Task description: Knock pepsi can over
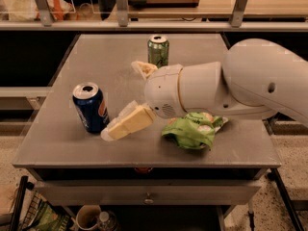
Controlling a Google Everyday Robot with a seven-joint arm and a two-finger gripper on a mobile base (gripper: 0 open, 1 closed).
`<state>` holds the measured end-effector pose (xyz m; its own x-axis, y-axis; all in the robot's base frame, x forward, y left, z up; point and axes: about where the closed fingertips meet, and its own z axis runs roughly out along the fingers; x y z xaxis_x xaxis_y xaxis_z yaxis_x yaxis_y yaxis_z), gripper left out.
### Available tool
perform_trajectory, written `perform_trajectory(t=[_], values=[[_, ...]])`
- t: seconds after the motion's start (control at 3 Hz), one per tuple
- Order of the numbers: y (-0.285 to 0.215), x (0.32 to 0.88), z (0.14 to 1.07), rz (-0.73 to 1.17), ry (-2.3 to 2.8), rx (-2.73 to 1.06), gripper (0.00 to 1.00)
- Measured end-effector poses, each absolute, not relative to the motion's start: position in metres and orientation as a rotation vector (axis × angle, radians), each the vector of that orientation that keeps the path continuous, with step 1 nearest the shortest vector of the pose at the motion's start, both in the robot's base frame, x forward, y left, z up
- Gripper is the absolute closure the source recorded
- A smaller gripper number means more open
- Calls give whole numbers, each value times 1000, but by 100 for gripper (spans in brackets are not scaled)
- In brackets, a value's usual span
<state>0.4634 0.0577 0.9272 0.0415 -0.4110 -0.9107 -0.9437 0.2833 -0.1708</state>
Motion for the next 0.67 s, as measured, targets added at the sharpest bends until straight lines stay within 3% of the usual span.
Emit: perform_trajectory(t=[0.67], values=[[64, 468, 924, 663, 1546, -1271, 0]])
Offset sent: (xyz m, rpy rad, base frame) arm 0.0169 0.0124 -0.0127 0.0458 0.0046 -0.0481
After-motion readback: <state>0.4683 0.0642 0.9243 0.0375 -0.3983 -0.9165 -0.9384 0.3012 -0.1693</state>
